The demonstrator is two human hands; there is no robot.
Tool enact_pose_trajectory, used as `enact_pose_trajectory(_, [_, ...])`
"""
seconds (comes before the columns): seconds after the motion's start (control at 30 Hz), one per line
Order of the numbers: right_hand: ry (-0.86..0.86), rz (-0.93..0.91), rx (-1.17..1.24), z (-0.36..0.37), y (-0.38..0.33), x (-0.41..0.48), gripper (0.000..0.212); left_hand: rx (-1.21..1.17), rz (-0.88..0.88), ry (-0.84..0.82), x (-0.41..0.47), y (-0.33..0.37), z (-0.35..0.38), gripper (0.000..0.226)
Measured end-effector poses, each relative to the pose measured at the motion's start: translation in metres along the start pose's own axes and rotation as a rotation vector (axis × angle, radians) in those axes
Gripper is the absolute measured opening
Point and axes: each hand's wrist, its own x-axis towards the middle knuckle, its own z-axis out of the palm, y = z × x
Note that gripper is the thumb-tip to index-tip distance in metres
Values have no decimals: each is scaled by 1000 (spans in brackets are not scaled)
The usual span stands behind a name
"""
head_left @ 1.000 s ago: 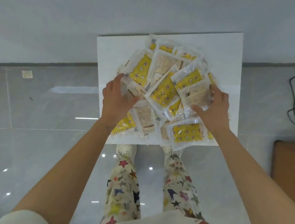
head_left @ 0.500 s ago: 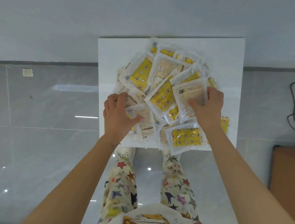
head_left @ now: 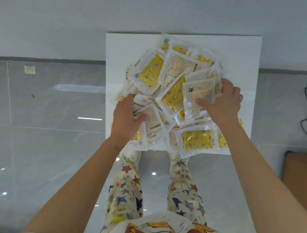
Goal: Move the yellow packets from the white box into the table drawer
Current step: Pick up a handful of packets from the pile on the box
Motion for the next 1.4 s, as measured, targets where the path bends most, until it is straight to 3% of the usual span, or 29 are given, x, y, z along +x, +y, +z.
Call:
enact_pose_trajectory(0.07, [-18, 67, 67, -2, 4, 3, 86, -58, -33, -15, 3, 2, -7, 29])
enact_pose_trajectory(0.2, [17, 162, 252, -8, 11, -1, 62, -165, -57, 25, 11, 6, -22, 19])
enact_pose_trajectory(0.3, [81, 218, 472, -9, 12, -11, 48, -287, -81, 62, 18, 9, -36, 21])
enact_pose_trajectory(0.47, [238, 223, 798, -22, 1, -23, 48, -595, -142, 120, 26, 12, -52, 33])
enact_pose_trajectory(0.73, [121, 164, 1002, -38, -36, -52, 38, -892, -224, 229, 12, 23, -64, 38])
enact_pose_trajectory(1.0, [-114, 36, 862, -41, -99, -106, 55, -992, -249, 295, -58, 26, -101, 42])
enact_pose_trajectory(1.4, [-432, -302, 481, -27, -246, -266, 60, -1109, -321, 683, -234, -43, -237, 38])
